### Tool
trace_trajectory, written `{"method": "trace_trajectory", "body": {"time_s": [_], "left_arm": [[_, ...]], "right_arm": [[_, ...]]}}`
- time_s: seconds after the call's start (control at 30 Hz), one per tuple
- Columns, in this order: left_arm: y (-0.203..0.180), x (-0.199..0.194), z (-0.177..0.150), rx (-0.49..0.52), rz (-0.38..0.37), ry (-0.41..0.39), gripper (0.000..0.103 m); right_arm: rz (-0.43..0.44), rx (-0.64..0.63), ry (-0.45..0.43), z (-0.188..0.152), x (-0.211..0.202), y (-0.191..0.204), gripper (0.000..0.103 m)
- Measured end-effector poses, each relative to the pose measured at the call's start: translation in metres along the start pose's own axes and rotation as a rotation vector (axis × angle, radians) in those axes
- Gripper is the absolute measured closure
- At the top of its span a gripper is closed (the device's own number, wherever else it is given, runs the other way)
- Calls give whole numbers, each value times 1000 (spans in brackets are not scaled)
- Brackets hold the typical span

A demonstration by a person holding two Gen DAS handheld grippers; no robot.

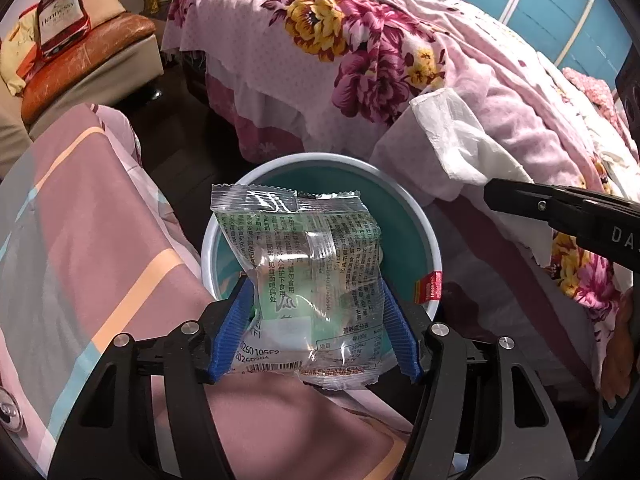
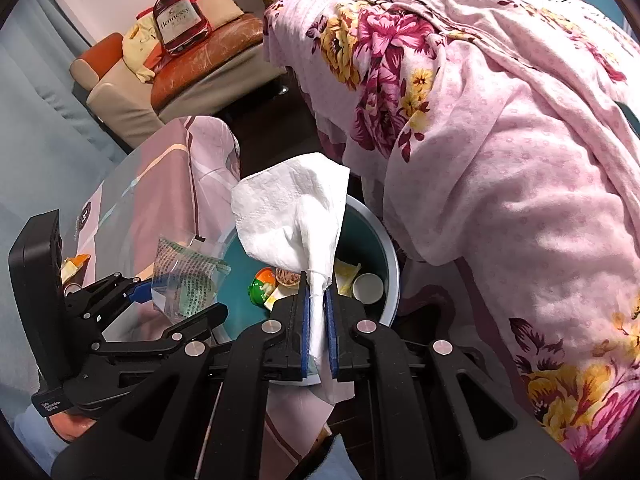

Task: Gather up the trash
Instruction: 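Carry both items over the wastebasket and open both tools to drop them, then move both open tools back over the table toward the can and packet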

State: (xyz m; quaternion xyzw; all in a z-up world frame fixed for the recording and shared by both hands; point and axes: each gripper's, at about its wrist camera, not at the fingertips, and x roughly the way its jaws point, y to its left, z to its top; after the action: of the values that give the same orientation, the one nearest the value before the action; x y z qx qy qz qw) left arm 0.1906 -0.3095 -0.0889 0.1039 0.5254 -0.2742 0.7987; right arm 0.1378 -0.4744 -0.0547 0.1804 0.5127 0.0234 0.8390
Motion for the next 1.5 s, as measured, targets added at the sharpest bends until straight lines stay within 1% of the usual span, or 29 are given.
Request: {"method": "trace_trajectory", "body": {"time_s": [0.03, 0.1, 0.13, 0.17, 0.37, 0.7, 0.93, 0.97, 1.03, 1.07, 1.1, 1.17, 1.2, 1.23, 1.27, 1.3, 1.37, 1.4, 1.5], "left_arm": [[2, 1, 0, -5, 0, 0, 36], [6, 1, 0, -18, 9, 0, 25], [7, 1, 0, -24, 11, -3, 15], [10, -1, 0, -32, 15, -11, 13], [23, -7, -2, -60, 26, -21, 12], [46, -20, -17, -106, 37, -36, 12], [63, -30, -26, -133, 41, -51, 12], [66, -31, -28, -136, 41, -51, 12], [71, -33, -31, -144, 42, -51, 12], [72, -34, -33, -147, 42, -53, 12], [74, -35, -35, -151, 41, -54, 12], [80, -38, -39, -162, 39, -56, 12], [83, -39, -41, -167, 40, -57, 12], [86, -40, -43, -172, 41, -57, 12], [89, -41, -45, -176, 41, -58, 12], [92, -42, -47, -182, 44, -58, 12], [99, -44, -51, -196, 47, -57, 12], [103, -45, -54, -205, 46, -56, 12], [112, -50, -61, -228, 46, -60, 12]], "right_arm": [[-2, -1, 1, 0, 1, 1, 95], [-4, -3, 5, 1, 2, 2, 95], [-7, -4, 8, 1, 3, 3, 95], [-7, -5, 8, 1, 3, 4, 94], [-12, -15, 17, 2, 6, 11, 94], [-22, -45, 46, 4, 17, 26, 94], [-25, -73, 72, 4, 28, 45, 93], [-26, -74, 81, 4, 30, 47, 90], [-20, -69, 94, 4, 34, 50, 79], [-22, -70, 94, 3, 35, 52, 70], [-26, -73, 95, 3, 36, 54, 65], [-24, -75, 102, 2, 38, 58, 64], [-24, -76, 106, 2, 39, 59, 62], [-24, -76, 109, 2, 39, 61, 58], [-24, -76, 109, 1, 39, 62, 49], [-27, -77, 106, 1, 38, 64, 44], [-32, -79, 107, 0, 38, 69, 41], [-32, -79, 108, 0, 38, 70, 36], [-36, -97, 105, -1, 35, 80, 34]]}}
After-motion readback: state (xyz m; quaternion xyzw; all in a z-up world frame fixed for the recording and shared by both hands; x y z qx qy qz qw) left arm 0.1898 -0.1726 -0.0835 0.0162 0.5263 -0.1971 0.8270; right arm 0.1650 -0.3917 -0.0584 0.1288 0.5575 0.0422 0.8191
